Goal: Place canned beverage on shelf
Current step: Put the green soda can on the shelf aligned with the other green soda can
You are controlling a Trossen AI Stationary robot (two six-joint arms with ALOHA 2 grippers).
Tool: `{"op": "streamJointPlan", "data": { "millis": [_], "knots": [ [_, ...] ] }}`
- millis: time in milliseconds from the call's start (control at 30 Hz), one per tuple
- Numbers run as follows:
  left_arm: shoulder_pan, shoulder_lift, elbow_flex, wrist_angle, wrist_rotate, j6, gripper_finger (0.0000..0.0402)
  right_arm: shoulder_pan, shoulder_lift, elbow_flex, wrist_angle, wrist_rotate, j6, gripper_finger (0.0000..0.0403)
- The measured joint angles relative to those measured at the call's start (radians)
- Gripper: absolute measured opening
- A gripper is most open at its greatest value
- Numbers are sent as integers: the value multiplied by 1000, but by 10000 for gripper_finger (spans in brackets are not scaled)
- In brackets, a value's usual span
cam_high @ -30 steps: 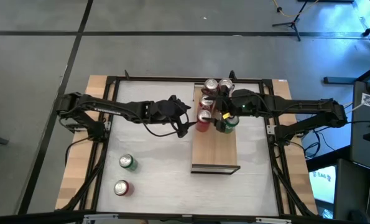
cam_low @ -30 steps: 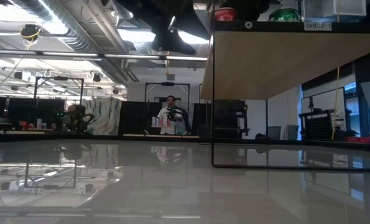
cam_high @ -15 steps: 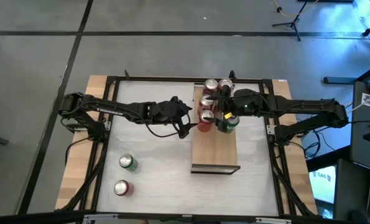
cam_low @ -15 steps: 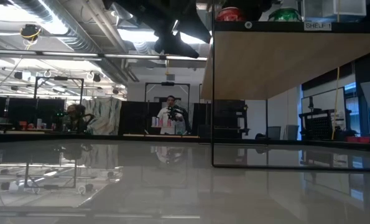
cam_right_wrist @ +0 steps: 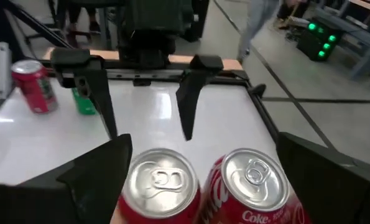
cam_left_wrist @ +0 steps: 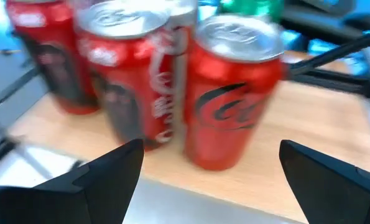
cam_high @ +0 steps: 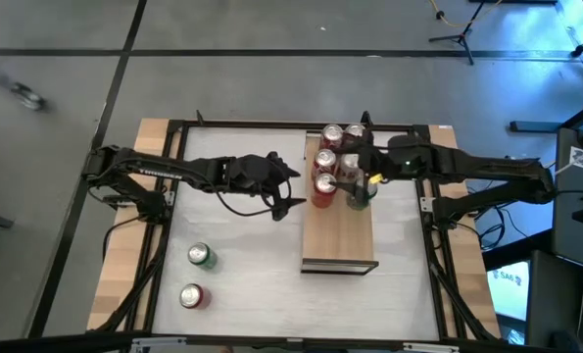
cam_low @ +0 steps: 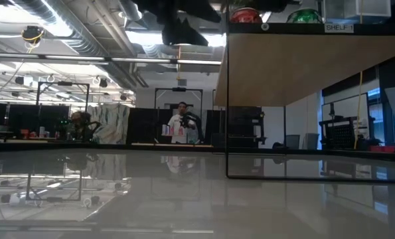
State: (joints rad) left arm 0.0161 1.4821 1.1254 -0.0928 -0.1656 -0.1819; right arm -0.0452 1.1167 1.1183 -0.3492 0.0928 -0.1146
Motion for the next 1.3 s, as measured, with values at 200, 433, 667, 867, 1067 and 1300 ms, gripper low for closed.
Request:
{"op": "streamJointPlan", "data": {
  "millis": [200,433,667,867,1067,1300],
  "knots": [
    [-42,-32,1,-21,67,-64,366,0,-61,0,-31,-91,7,397],
    [-106,-141,2,-247,49,-236,366,23,-132,2,-108,-156,90,397],
    [-210,-249,1,-604,27,-513,366,172,-155,2,-113,-156,103,397],
    [-306,-274,1,-893,61,-802,366,279,-149,2,-126,-84,103,397],
    [-371,-273,1,-1072,133,-1028,365,348,-148,2,-126,-13,103,397],
    [-416,-273,1,-1178,245,-1332,365,375,-147,2,-126,3,103,397]
  ]
}}
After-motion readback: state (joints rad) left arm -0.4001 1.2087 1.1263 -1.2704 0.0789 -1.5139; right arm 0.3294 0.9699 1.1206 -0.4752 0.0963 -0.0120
